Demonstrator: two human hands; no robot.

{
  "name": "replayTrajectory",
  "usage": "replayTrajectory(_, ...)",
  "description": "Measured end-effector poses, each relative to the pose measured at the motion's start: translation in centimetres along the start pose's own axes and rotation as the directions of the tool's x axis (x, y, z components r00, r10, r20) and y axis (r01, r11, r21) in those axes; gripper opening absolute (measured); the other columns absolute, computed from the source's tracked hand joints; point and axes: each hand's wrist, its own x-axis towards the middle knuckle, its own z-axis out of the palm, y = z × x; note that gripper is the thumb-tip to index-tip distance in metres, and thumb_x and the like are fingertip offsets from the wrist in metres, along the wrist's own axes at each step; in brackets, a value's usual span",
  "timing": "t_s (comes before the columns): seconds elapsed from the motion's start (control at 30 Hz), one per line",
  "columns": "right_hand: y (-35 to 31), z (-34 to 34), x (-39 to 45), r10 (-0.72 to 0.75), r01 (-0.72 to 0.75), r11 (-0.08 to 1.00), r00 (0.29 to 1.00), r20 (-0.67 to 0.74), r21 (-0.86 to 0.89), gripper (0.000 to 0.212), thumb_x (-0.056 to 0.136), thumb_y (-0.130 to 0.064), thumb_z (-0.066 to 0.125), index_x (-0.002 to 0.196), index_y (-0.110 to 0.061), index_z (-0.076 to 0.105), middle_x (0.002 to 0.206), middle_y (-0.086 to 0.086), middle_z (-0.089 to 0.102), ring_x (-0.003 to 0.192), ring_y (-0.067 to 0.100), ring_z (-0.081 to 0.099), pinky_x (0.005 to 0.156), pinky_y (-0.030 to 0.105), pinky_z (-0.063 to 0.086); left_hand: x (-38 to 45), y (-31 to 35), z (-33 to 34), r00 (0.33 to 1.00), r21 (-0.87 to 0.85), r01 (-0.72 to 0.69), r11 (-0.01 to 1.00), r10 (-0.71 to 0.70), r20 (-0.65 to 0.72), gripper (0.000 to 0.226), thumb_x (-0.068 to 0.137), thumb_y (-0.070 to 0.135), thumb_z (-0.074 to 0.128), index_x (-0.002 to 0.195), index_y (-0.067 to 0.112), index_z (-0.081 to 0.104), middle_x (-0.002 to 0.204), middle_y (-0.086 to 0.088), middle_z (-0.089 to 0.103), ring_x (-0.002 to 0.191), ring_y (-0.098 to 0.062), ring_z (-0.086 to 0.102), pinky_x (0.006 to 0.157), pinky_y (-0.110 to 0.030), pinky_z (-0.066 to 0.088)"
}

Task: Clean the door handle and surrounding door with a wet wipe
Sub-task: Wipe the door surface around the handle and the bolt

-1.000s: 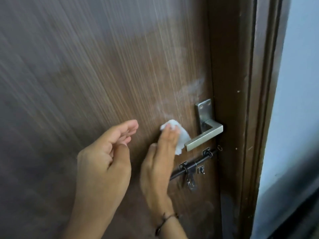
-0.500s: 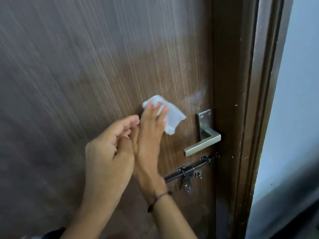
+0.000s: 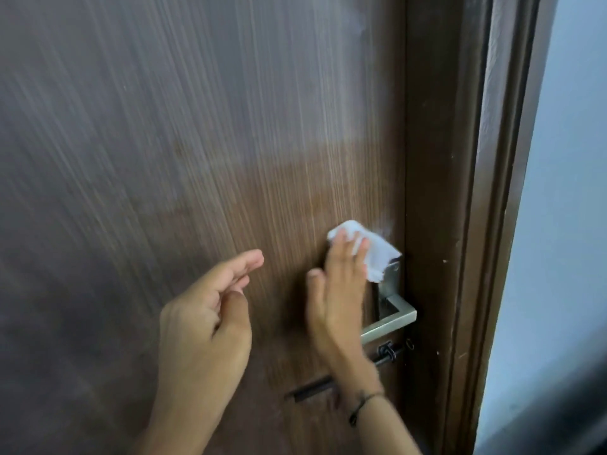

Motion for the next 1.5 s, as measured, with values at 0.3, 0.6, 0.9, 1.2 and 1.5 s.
replayTrajectory(0.3, 2.6, -4.2, 1.9, -0.214, 0.292, 0.918, 0.935, 0.283, -0.269, 0.064, 0.090, -0.046, 0.019, 0.141, -0.026, -0.014, 0.151, -0.004, -0.019, 0.140, 0.019, -0.025, 0.117, 0.046, -0.007, 1.1, 1.8, 2.6, 1.000, -0.043, -0.011, 0.999, 0.011, 0.007, 0.042, 0.076, 0.011, 0.040, 0.099, 0.037, 0.065, 0.101, 0.022, 0.068, 0.097, 0.005, 0.062, 0.085, -0.005, 0.043)
replayTrajectory(0.6, 0.4, -3.6, 2.7, -0.445, 0.616, 0.725, 0.760, 0.475, -0.307, 0.062, 0.090, -0.044, 0.027, 0.147, -0.020, 0.016, 0.156, 0.006, 0.017, 0.144, 0.029, -0.005, 0.115, 0.051, 0.008, 0.3, 2.9, 4.2, 1.000, -0.072, -0.004, 0.997, 0.005, 0.012, 0.044, 0.074, 0.010, 0.040, 0.097, 0.038, 0.064, 0.100, 0.025, 0.068, 0.096, 0.007, 0.062, 0.084, -0.006, 0.043)
replayTrajectory(0.9, -0.4, -7.3, 7.6, -0.272, 0.371, 0.833, 0.920, 0.282, -0.409, 0.063, 0.089, -0.047, 0.019, 0.143, -0.022, 0.001, 0.153, 0.000, -0.003, 0.142, 0.024, -0.014, 0.115, 0.047, 0.001, 0.0, 3.1, 1.8, 0.996, -0.040, 0.005, 0.999, -0.008, -0.084, 0.050, 0.083, -0.004, 0.045, 0.098, 0.039, 0.066, 0.100, 0.020, 0.071, 0.097, 0.002, 0.064, 0.087, -0.009, 0.045)
replayTrajectory(1.2, 1.9, -6.4, 3.4, -0.425, 0.502, 0.716, 0.865, 0.269, -0.485, 0.058, 0.099, -0.035, 0.014, 0.126, 0.000, 0.053, 0.135, 0.017, 0.048, 0.124, 0.042, 0.046, 0.114, 0.038, 0.013, 0.7, 4.3, -0.4, 0.991, 0.038, -0.007, 0.999, 0.012, -0.132, 0.047, 0.082, 0.004, 0.043, 0.099, 0.043, 0.063, 0.099, 0.023, 0.070, 0.096, 0.004, 0.064, 0.085, -0.005, 0.043)
replayTrajectory(1.5, 0.3, -3.3, 1.3, -0.579, 0.644, 0.599, 0.759, 0.297, -0.477, 0.038, 0.091, -0.016, 0.039, 0.112, 0.002, 0.064, 0.124, 0.022, 0.060, 0.119, 0.043, 0.051, 0.094, 0.054, 0.046, 0.3, 4.8, -0.9, 0.988, 0.049, 0.047, 0.998, -0.039, -0.150, 0.045, 0.079, 0.007, 0.043, 0.100, 0.042, 0.063, 0.099, 0.020, 0.071, 0.098, 0.002, 0.064, 0.089, -0.018, 0.048)
